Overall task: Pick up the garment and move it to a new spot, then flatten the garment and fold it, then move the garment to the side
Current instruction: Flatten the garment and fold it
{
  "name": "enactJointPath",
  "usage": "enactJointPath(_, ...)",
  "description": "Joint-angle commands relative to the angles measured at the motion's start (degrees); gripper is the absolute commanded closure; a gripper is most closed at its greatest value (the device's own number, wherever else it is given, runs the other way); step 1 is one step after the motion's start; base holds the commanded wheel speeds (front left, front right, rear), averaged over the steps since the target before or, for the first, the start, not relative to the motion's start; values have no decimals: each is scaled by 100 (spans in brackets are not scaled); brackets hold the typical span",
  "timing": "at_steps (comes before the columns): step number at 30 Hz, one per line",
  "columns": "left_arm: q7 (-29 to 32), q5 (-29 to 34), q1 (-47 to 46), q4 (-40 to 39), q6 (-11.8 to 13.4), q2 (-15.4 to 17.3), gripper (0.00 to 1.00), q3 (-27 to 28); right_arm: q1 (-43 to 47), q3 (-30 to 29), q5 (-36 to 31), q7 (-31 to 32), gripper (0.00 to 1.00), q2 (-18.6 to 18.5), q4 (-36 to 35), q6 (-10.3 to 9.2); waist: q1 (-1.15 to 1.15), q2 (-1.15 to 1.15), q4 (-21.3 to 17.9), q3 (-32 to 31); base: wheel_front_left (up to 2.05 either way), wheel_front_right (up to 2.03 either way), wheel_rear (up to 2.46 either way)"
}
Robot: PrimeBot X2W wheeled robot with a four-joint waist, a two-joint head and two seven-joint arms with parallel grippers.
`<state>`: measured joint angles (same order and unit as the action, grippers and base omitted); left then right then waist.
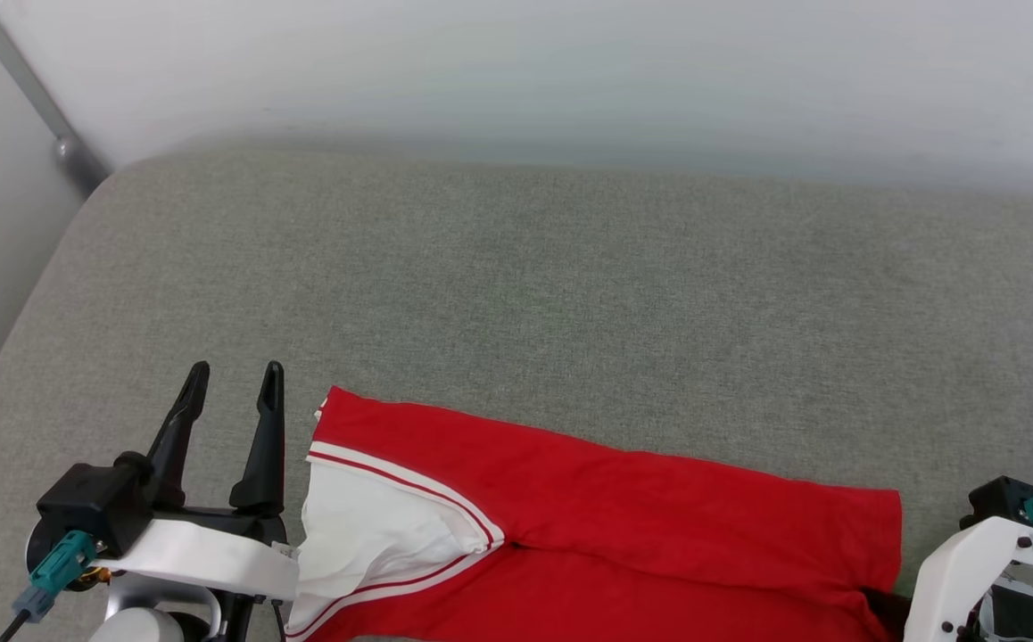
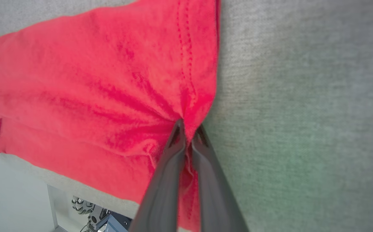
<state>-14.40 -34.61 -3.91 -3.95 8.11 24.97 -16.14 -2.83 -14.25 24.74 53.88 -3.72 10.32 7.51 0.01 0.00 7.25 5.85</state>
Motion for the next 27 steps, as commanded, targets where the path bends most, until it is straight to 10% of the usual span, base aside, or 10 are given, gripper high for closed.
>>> enactJointPath(1,1,-5,17,-1,22,5,0,-9,-41,23,10,-26,100,-22,74,-4,-1,0,-25,-49,0,0,0)
enactJointPath(20,151,70,365,-253,305,183,0,32,-454,-1469,-249,198,100,-700,-404,-5,-1,0,-631,-420,0,0,0)
enactJointPath(27,175,88,346,-288,349,195,0,12,-650,-1592,82,685,100,-263,-542,-4,-1,0,-830,-458,0,0,0)
